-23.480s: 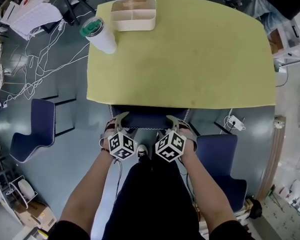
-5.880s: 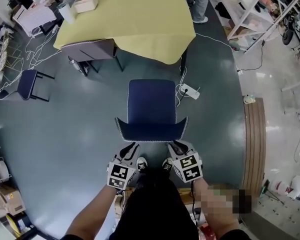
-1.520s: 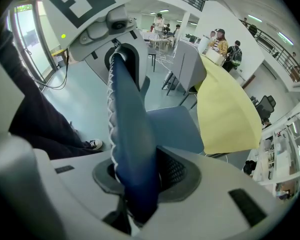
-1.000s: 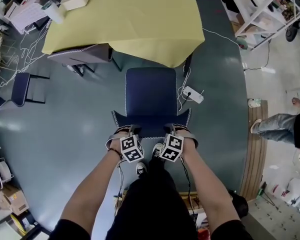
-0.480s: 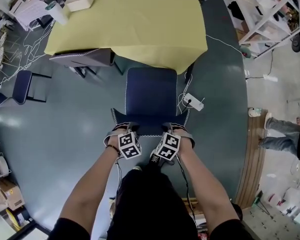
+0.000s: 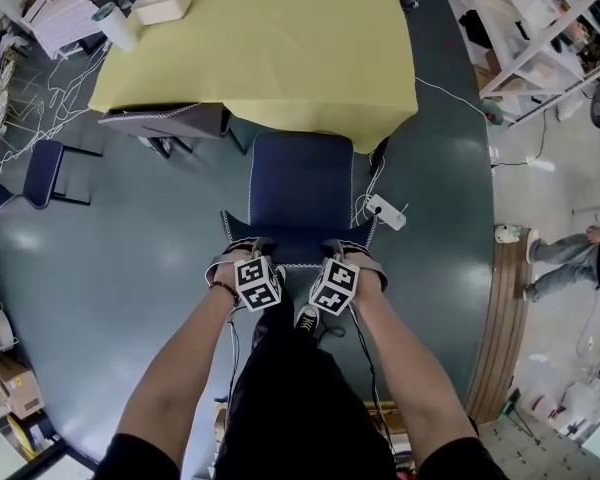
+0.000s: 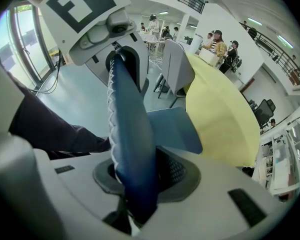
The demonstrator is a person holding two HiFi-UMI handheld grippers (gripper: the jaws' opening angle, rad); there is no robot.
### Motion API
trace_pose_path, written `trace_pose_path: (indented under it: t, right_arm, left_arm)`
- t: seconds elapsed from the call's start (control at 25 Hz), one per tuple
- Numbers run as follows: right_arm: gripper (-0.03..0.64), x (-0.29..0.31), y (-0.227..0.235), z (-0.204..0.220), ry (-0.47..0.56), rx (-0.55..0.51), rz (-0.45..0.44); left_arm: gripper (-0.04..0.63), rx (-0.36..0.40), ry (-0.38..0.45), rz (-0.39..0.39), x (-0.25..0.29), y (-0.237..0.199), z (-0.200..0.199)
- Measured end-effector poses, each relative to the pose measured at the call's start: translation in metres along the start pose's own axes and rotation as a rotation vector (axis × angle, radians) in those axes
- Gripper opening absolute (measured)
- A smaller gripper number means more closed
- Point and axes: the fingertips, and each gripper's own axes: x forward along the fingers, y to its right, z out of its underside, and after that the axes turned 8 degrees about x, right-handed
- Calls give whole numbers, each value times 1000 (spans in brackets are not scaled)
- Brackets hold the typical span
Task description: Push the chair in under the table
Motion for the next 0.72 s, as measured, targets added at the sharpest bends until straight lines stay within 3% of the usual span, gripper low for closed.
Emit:
trace_pose_path:
  t: [0.28, 0.72]
  right_arm:
    - [115, 6, 12, -4, -5, 3, -10]
    - [115, 19, 62, -26, -3, 9, -7]
  left_arm:
    - [110, 0, 1, 5, 5, -14, 1]
    - [110, 13, 1, -2, 17, -71, 1]
